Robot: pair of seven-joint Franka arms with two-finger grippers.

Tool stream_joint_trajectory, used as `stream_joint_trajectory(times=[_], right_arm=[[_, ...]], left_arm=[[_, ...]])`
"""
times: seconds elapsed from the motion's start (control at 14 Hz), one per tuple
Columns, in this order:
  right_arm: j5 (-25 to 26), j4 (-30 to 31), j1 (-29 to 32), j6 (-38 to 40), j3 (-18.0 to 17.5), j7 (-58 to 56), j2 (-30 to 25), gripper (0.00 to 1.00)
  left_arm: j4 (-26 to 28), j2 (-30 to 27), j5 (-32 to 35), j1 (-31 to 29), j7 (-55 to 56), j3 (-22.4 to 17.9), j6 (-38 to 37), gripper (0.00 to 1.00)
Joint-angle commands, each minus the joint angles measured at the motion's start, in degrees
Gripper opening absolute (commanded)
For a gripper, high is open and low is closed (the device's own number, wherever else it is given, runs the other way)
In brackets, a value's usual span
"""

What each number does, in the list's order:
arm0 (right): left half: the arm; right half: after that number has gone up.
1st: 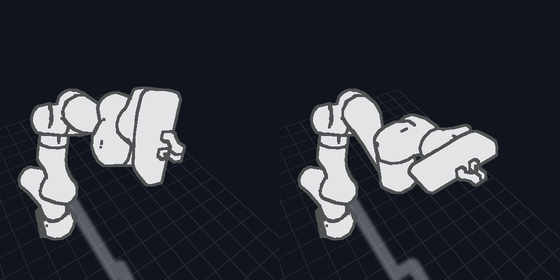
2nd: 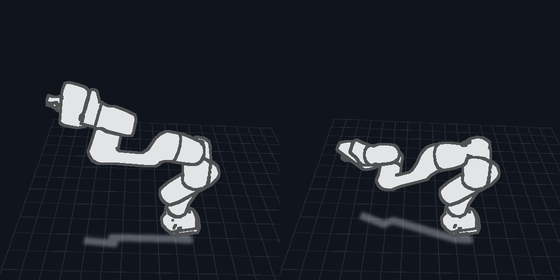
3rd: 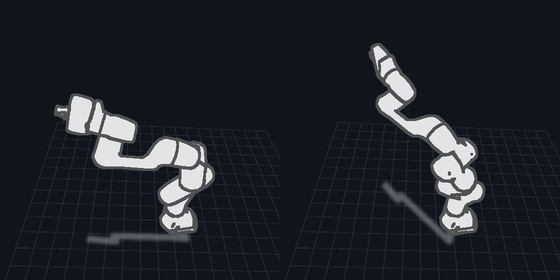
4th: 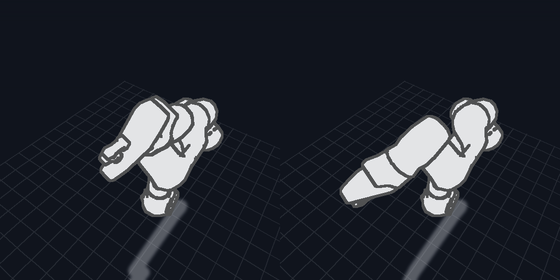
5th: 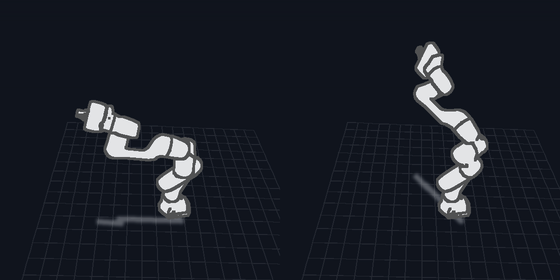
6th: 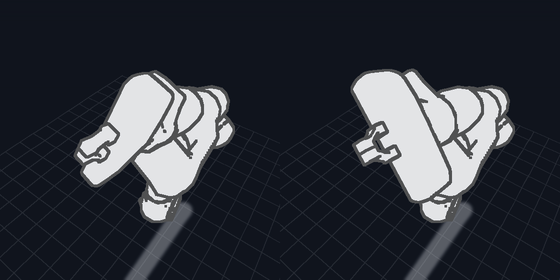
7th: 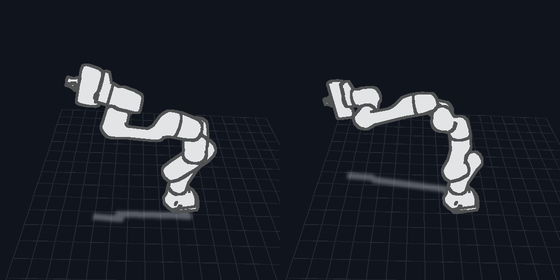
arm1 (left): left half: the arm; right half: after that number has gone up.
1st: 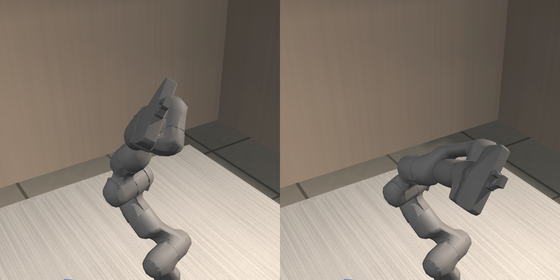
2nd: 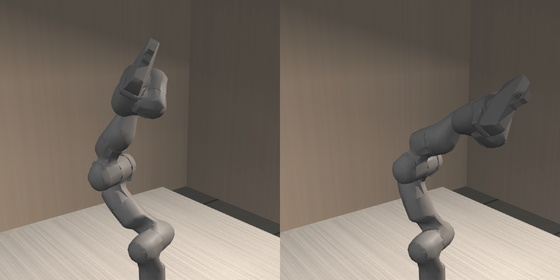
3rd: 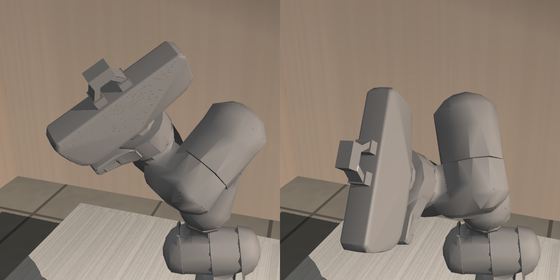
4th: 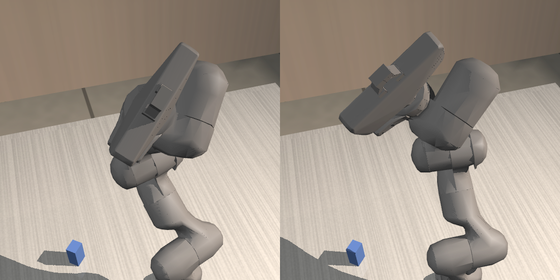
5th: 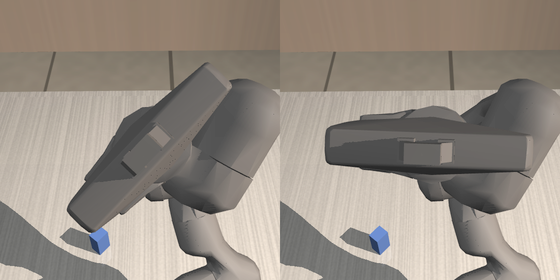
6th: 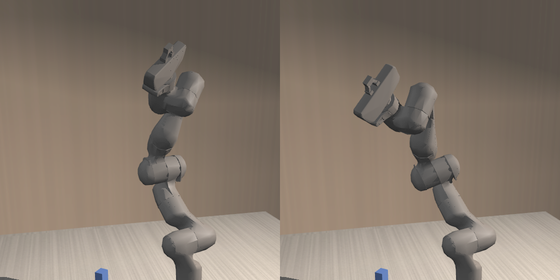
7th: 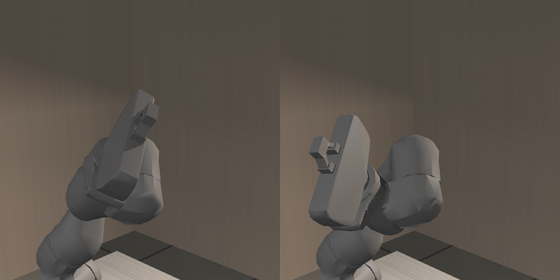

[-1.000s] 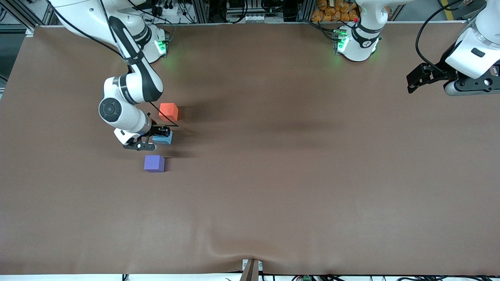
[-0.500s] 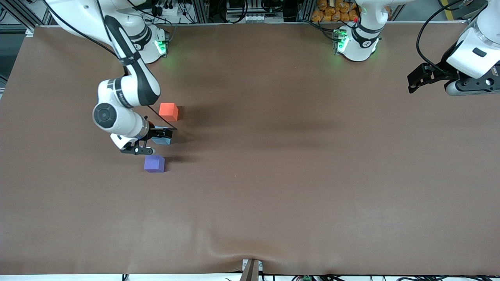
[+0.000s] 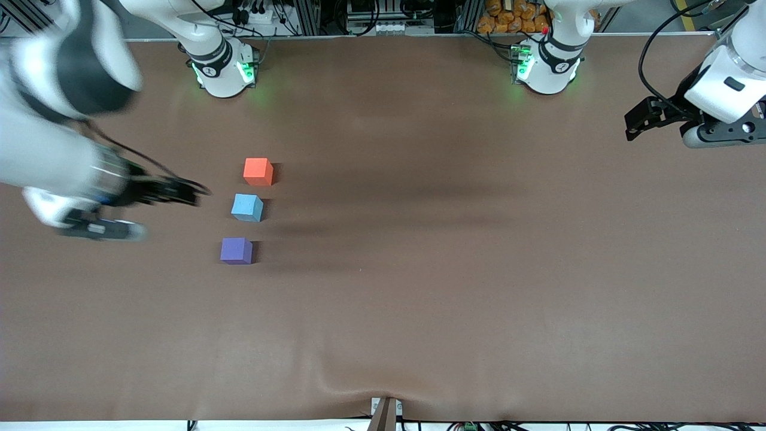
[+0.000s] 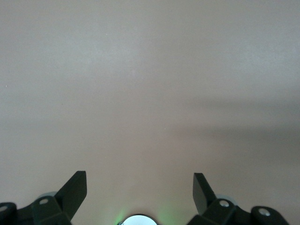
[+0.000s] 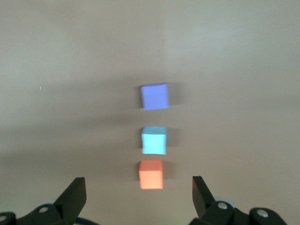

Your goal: Place blue block between orange and purple blocks

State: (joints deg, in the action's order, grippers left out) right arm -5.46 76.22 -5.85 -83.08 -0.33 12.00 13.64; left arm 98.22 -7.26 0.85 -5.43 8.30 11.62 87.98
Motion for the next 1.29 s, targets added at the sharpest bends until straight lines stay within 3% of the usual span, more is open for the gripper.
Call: stream_joint_trajectory(times=[0.0, 0.36, 0.57, 0.64, 1.0, 1.14, 1.21], right_arm=[[0.0, -8.7, 3.2, 7.2, -1.5, -0.3, 1.0, 1.00], [0.3, -3.3, 5.1, 7.2, -1.1, -2.8, -7.1, 1.00], [0.9, 12.4, 5.5, -2.9, -1.2, -3.7, -17.3, 1.00], [0.9, 14.5, 5.6, -4.2, -1.3, -4.5, -18.7, 1.00], [1.5, 9.0, 6.4, -2.4, -0.7, -8.2, -17.3, 1.00], [7.4, 8.5, 4.9, -1.8, -1.1, -8.2, -17.1, 1.00], [8.1, 8.8, 4.4, -1.2, -1.1, -8.1, -17.1, 1.00]], left_arm=[[-0.3, -0.3, -1.1, -0.7, -1.0, 0.2, -0.9, 1.00], [-1.0, -0.1, -1.1, -0.6, -1.0, 0.3, -0.4, 1.00], [-1.9, 0.4, -1.5, -0.7, -1.0, 0.3, -0.1, 1.00], [-2.2, 0.8, -1.5, -0.7, -1.0, 0.3, -0.1, 1.00], [-2.6, 1.2, -1.6, -0.7, -1.1, 0.2, 0.0, 1.00], [-2.5, 0.8, -3.1, -0.7, -1.1, 0.2, -0.1, 1.00], [-2.6, 0.8, -3.1, -0.7, -1.0, 0.2, -0.1, 1.00]])
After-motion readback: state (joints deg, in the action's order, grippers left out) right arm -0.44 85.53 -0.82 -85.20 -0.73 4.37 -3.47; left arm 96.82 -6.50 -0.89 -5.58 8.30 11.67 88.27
